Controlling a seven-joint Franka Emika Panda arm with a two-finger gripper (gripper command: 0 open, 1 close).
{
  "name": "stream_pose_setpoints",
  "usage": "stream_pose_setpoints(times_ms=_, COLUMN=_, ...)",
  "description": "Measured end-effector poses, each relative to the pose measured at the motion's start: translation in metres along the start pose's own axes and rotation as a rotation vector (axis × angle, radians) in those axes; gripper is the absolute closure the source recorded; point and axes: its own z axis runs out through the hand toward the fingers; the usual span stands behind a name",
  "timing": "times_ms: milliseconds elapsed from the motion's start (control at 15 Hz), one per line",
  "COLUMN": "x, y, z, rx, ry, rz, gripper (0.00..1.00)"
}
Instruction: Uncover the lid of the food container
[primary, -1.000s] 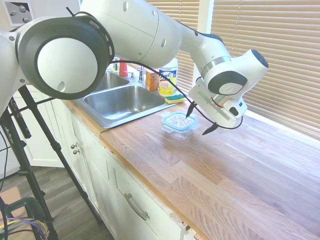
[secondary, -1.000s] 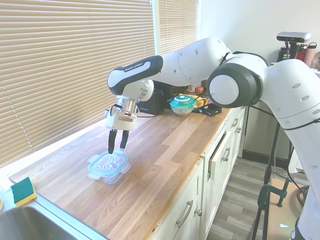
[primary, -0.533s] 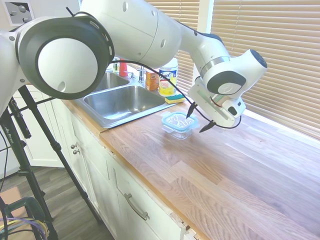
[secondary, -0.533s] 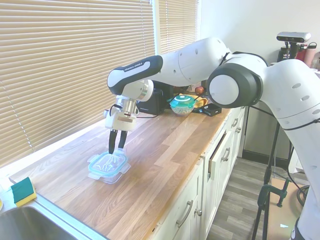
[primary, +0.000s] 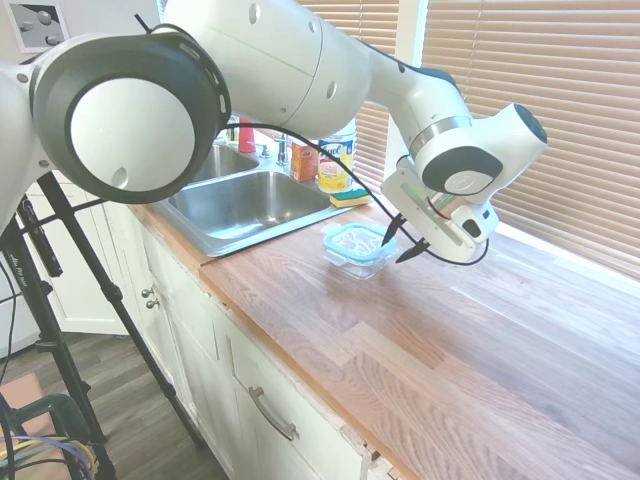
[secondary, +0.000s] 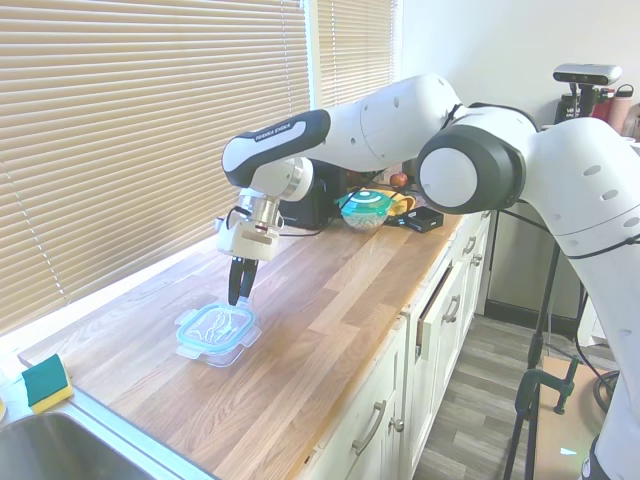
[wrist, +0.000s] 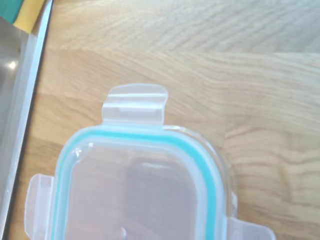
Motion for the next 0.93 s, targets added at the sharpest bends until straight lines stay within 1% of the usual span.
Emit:
stream_pose_setpoints(times_ms=267, x=-0.001, y=-0.001, z=0.001, rx=0.014, ry=-0.008, rz=0.003, gripper=1.00)
stream_pose_setpoints(times_ms=600, x=-0.004, y=-0.006, z=-0.003, rx=0.014, ry=0.000, rz=-0.014, gripper=1.00)
stream_pose_setpoints(times_ms=933, x=-0.028, y=-0.033, z=-0.020, rx=0.007, ry=0.033, rz=-0.067, gripper=1.00)
